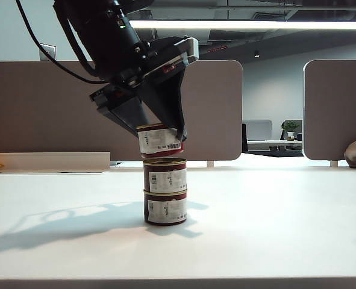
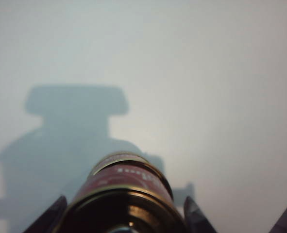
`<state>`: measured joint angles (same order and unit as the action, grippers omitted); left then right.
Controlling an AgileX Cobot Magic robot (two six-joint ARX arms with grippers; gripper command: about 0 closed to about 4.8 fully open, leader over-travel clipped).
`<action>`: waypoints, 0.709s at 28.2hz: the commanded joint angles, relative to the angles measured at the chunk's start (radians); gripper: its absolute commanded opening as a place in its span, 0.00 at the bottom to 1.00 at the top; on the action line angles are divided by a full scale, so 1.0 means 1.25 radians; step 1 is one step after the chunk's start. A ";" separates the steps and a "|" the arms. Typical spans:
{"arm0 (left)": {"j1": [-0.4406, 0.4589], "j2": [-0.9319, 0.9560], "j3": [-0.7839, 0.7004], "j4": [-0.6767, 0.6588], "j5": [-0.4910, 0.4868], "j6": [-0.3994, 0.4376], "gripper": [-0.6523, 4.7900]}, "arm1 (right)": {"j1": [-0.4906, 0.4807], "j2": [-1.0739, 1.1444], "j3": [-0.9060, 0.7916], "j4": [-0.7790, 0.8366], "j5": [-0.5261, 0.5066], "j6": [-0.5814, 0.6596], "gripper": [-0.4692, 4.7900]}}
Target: Pick up the cans one by one and stack them together.
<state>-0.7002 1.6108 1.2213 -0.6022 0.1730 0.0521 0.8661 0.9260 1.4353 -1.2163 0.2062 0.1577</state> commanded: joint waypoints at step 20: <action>0.001 0.024 0.007 -0.002 0.018 0.003 0.64 | 0.001 -0.003 0.002 -0.011 0.002 0.003 0.08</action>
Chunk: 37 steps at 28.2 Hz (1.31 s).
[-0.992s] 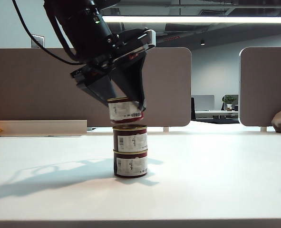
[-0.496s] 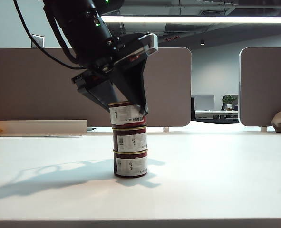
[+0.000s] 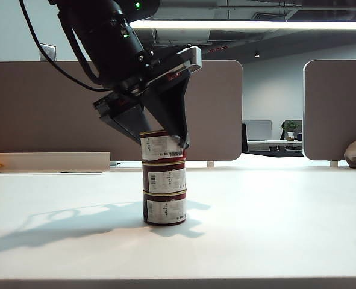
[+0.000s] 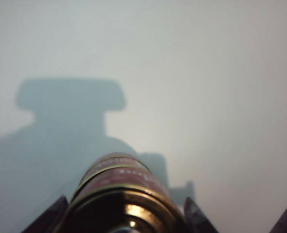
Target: Pick up the cans one by one and stack them together.
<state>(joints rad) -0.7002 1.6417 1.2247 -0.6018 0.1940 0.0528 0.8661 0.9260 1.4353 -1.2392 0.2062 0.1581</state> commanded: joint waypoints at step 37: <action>0.000 -0.410 0.140 -0.110 0.001 -0.074 0.11 | 0.002 -0.134 -0.001 0.165 0.016 -0.090 0.08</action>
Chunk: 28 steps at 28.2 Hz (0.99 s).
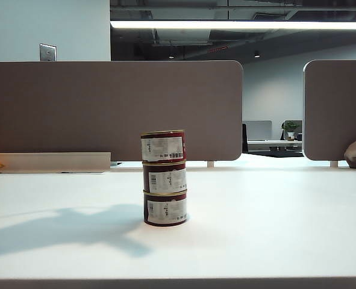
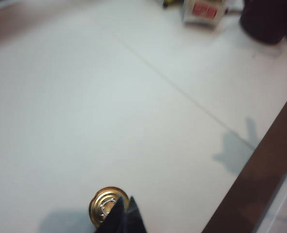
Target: Pick up the cans one by one and stack them together.
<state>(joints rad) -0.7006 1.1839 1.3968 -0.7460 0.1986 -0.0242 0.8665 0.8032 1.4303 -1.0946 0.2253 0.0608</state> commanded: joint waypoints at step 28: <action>0.000 -0.662 -0.340 0.012 -0.142 -0.066 0.11 | 0.001 -0.507 -0.610 0.500 -0.042 0.125 0.08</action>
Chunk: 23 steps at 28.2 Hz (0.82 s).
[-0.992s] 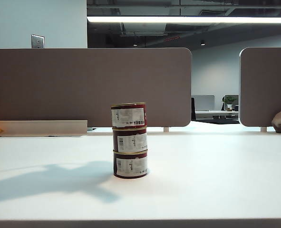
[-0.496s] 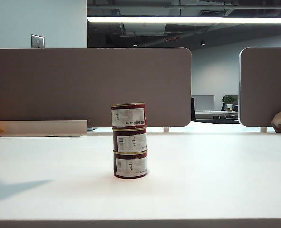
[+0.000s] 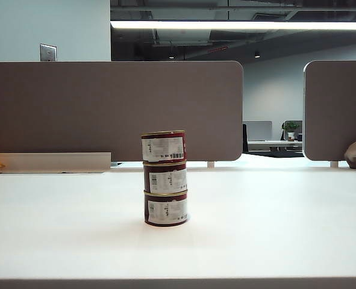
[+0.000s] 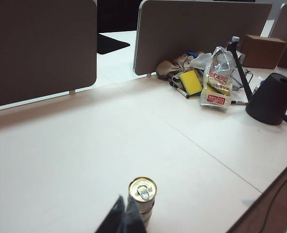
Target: Pick up the cans one by one and stack them together.
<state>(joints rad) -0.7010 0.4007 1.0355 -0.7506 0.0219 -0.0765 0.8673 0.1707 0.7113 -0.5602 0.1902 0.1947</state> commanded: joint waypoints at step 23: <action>0.001 -0.098 -0.635 0.478 0.004 -0.020 0.11 | 0.000 -0.001 -0.440 0.290 -0.021 0.017 0.09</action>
<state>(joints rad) -0.7010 0.2783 0.2539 -0.1967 0.0227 -0.1055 0.8669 0.1707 0.1658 -0.2199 0.1600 0.2134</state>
